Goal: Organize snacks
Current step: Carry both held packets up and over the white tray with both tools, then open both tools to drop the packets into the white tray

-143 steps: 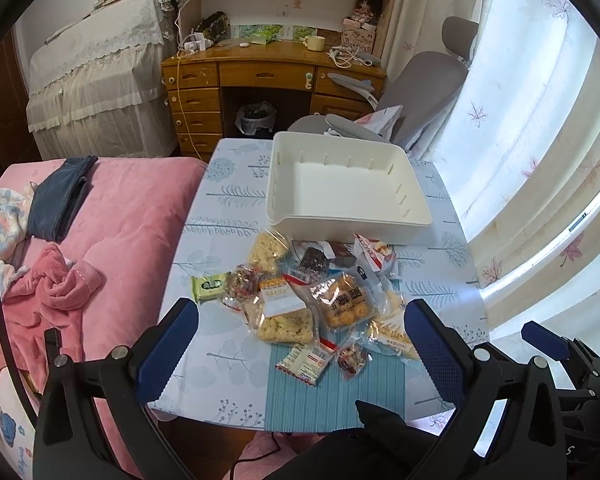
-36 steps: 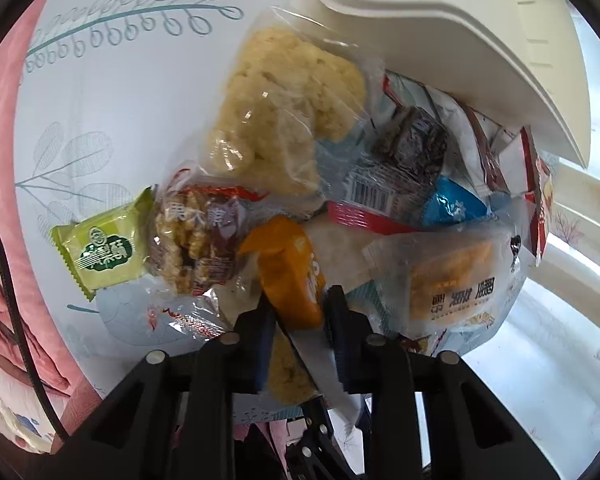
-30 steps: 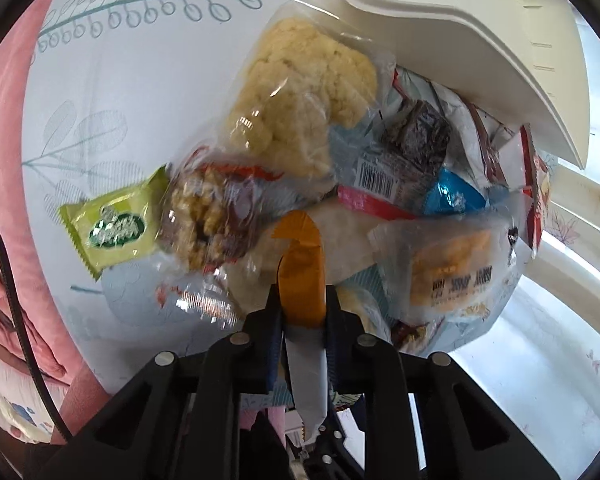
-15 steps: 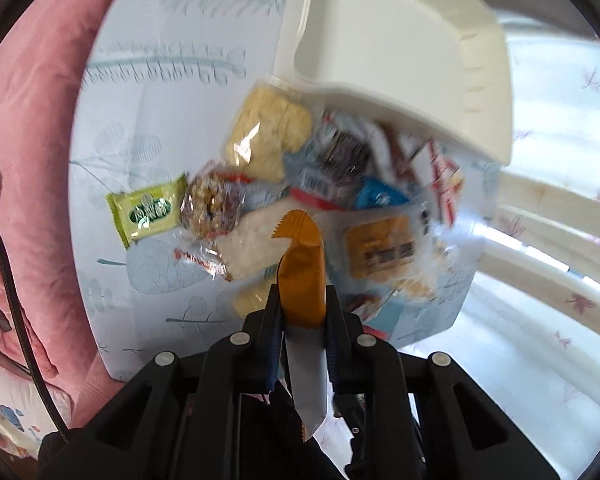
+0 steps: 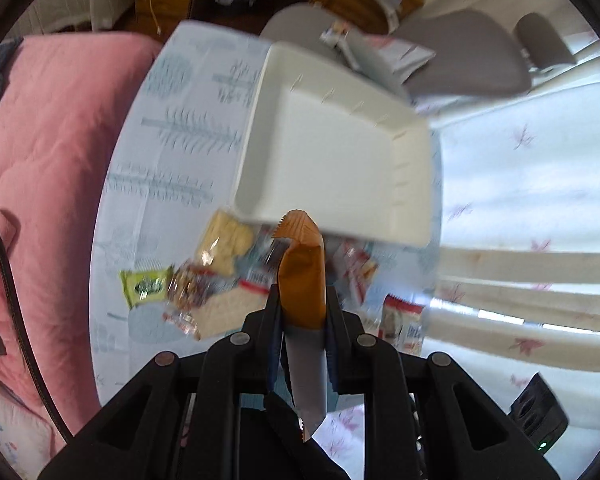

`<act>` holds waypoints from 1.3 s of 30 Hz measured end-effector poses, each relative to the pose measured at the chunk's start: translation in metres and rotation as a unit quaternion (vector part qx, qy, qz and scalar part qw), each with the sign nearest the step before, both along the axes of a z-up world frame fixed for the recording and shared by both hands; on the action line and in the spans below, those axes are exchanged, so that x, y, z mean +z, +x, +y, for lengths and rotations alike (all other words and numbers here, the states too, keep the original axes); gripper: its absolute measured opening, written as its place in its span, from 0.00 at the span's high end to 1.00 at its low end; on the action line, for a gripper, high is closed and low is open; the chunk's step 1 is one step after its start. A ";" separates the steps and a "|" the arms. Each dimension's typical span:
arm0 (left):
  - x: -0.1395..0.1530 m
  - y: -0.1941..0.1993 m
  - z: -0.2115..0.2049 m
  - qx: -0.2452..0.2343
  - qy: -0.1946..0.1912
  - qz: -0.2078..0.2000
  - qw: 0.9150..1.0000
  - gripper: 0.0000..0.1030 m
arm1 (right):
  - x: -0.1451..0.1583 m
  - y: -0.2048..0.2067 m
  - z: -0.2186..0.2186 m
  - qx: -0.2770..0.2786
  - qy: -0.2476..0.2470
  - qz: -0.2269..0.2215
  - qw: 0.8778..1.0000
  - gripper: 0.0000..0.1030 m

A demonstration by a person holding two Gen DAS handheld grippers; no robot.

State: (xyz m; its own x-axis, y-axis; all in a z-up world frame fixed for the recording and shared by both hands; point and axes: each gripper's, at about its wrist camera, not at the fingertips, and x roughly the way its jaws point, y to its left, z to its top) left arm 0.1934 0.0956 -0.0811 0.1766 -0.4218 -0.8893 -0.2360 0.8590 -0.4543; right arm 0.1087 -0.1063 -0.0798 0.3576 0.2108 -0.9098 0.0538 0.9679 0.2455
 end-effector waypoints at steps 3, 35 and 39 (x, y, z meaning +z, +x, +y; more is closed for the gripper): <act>0.014 0.006 -0.006 0.014 -0.001 -0.041 0.999 0.84 | 0.015 0.017 -0.004 0.021 -0.007 -0.045 0.999 0.50; -0.034 0.064 -0.067 0.052 0.065 -0.128 0.988 0.42 | -0.029 0.102 -0.104 0.018 -0.001 -0.150 0.989 0.30; -0.026 0.047 -0.070 0.062 0.076 -0.125 0.987 0.38 | -0.026 0.093 -0.111 0.021 0.005 -0.153 0.988 0.30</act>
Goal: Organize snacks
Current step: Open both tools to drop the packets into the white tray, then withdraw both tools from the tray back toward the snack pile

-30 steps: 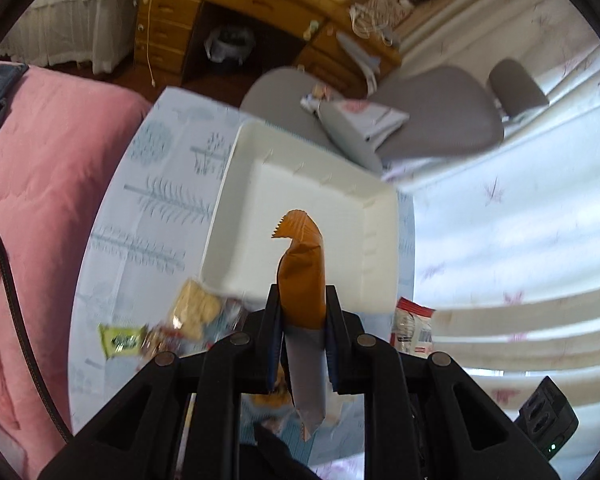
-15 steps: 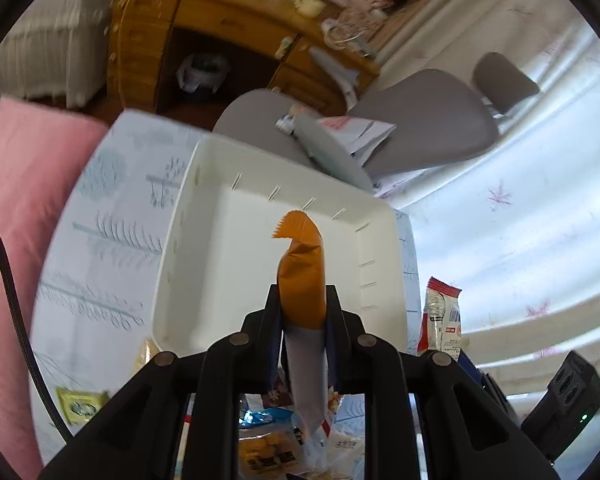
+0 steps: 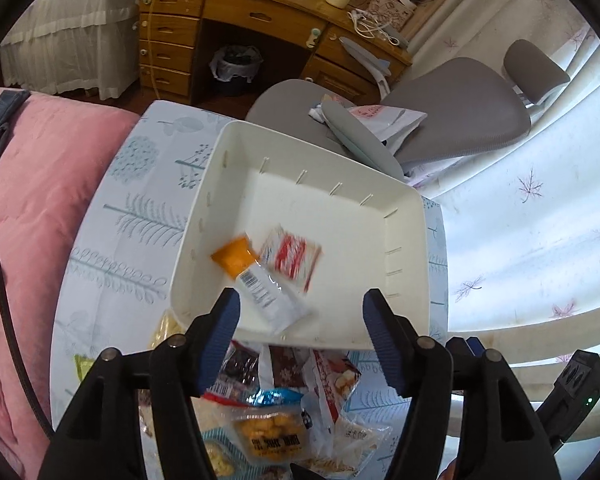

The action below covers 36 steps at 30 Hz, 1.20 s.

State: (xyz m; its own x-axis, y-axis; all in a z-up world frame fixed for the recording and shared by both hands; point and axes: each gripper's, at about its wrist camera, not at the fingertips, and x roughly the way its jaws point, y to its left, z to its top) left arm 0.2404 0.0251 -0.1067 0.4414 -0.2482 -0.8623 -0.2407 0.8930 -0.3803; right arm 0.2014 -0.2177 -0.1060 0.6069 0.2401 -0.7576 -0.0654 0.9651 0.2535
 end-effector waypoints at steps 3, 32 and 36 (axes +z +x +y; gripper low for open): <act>0.008 -0.015 -0.002 0.003 0.006 -0.005 1.000 0.37 | 0.001 -0.010 -0.003 0.007 0.001 0.001 1.000 0.30; -0.002 -0.152 0.047 -0.077 0.054 -0.017 0.995 0.24 | -0.001 -0.163 0.027 -0.031 -0.041 0.063 0.997 0.19; -0.018 -0.161 0.040 -0.114 0.101 -0.010 0.988 0.21 | -0.020 -0.161 0.026 -0.017 -0.031 0.116 0.993 0.15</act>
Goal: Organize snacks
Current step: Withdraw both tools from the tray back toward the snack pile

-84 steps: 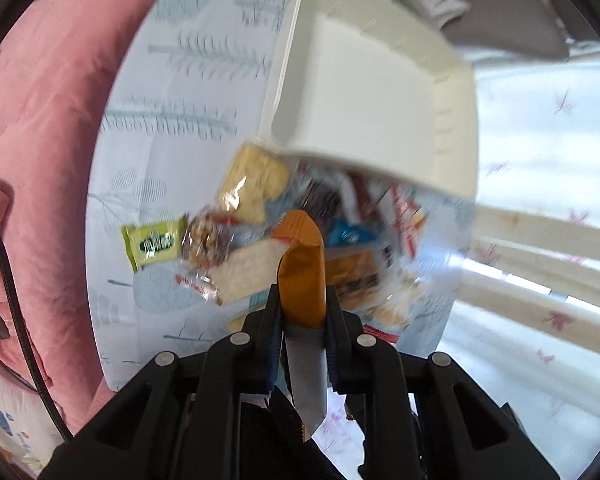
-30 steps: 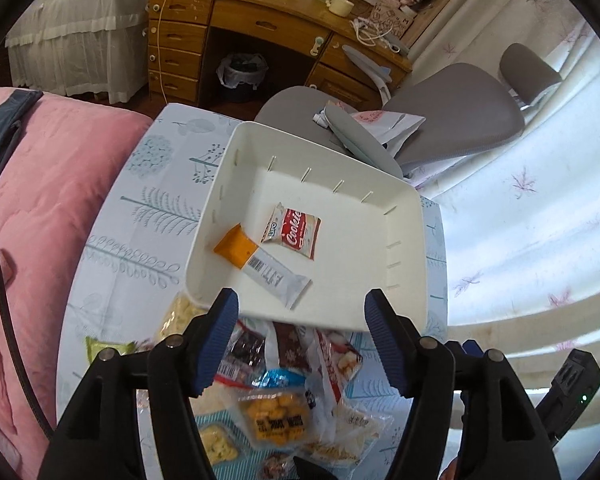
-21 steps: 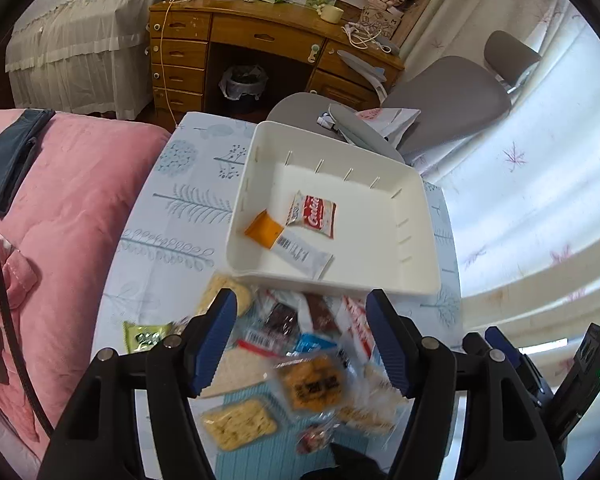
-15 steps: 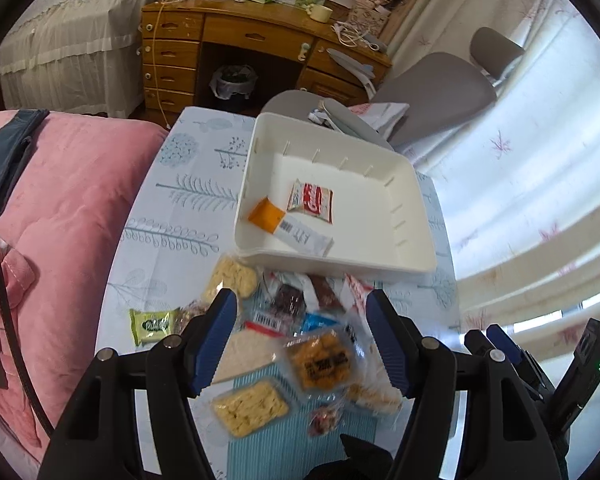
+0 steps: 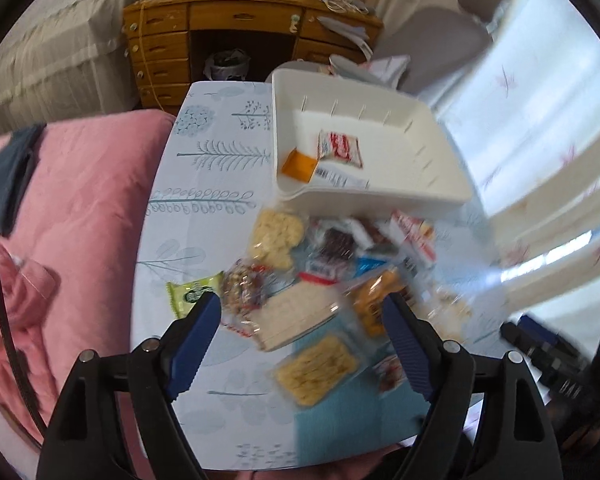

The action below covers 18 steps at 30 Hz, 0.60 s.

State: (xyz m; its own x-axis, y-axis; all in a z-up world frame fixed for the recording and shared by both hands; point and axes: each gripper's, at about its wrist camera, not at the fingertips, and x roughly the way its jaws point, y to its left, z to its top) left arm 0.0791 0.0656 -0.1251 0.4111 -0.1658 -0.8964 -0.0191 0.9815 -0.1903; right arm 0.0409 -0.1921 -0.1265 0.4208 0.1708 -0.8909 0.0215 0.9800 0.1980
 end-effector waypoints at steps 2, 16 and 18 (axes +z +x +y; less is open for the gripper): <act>-0.008 -0.005 -0.003 -0.012 0.020 0.001 1.000 0.20 | -0.012 0.004 -0.002 -0.005 -0.007 0.034 0.999 0.15; -0.090 -0.020 -0.056 -0.214 0.129 0.034 0.968 0.20 | -0.105 0.006 -0.035 -0.102 0.063 0.222 0.968 0.15; -0.107 -0.024 -0.072 -0.247 0.152 0.049 0.956 0.20 | -0.112 0.010 -0.036 -0.106 0.068 0.232 0.964 0.15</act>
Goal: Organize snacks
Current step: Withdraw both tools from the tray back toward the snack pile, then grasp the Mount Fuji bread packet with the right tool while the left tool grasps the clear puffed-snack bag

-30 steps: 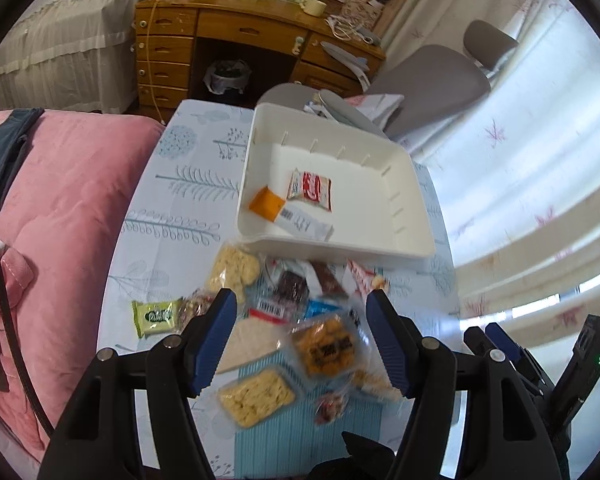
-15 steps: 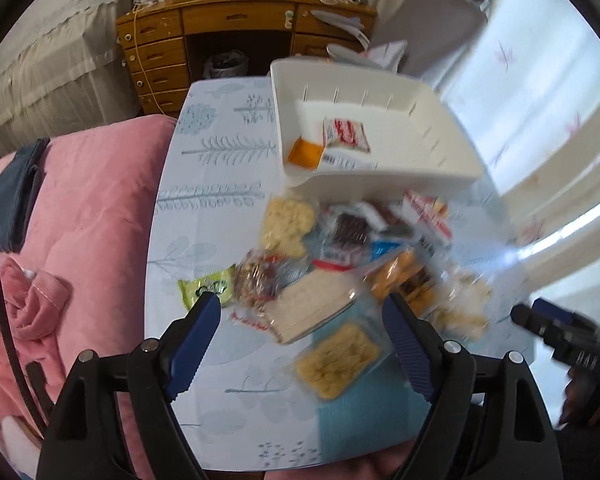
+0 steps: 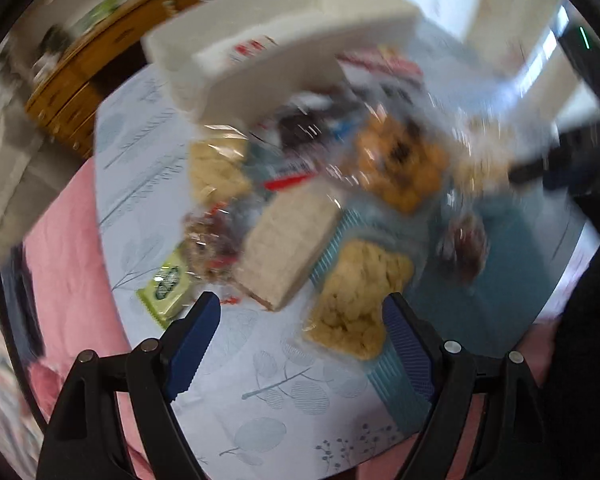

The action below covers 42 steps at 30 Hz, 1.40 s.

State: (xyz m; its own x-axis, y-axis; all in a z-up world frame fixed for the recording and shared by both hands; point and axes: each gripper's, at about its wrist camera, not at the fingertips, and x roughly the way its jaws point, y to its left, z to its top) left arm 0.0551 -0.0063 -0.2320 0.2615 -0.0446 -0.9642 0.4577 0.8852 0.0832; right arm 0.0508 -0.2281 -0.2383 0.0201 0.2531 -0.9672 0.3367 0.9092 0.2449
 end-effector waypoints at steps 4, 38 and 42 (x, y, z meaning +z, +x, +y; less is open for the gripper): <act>-0.021 -0.001 -0.012 -0.013 0.003 0.031 0.999 0.20 | -0.010 0.011 0.005 0.016 -0.033 0.020 0.999 0.15; -0.060 -0.001 -0.023 0.017 -0.024 0.065 0.997 0.44 | -0.031 0.023 0.024 0.163 -0.136 -0.029 0.977 0.43; -0.050 -0.008 -0.020 0.029 -0.033 0.067 0.997 0.44 | -0.016 0.021 0.007 0.151 -0.125 -0.032 0.980 0.74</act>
State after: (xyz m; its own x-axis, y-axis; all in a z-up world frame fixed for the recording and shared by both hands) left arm 0.0467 -0.0267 -0.2824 0.1337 -0.0984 -0.9861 0.4086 0.9120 -0.0356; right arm 0.0715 -0.2209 -0.2547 0.0443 0.0132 -0.9989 0.0347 0.9993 0.0148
